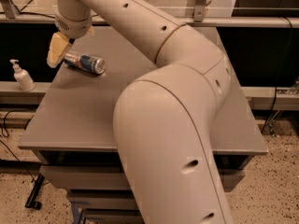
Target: Place redbull can upright
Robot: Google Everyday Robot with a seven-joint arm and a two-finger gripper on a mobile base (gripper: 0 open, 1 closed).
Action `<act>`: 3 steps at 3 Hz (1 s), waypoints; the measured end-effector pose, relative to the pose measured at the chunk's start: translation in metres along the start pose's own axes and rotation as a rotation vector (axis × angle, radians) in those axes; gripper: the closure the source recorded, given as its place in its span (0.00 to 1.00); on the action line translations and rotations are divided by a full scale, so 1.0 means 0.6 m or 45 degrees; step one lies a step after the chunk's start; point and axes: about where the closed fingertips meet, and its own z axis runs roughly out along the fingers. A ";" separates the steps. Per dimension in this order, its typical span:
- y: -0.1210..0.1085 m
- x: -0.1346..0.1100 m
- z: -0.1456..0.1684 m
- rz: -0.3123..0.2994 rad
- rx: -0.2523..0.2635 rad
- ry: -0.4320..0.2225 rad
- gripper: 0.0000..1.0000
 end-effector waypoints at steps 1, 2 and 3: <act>-0.002 -0.001 0.018 -0.034 0.006 0.022 0.00; -0.005 0.011 0.037 -0.035 0.000 0.039 0.00; -0.012 0.035 0.045 0.006 -0.012 0.042 0.17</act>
Offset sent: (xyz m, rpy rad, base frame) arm 0.0073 -0.0065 -0.0311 -0.0419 0.0083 0.0181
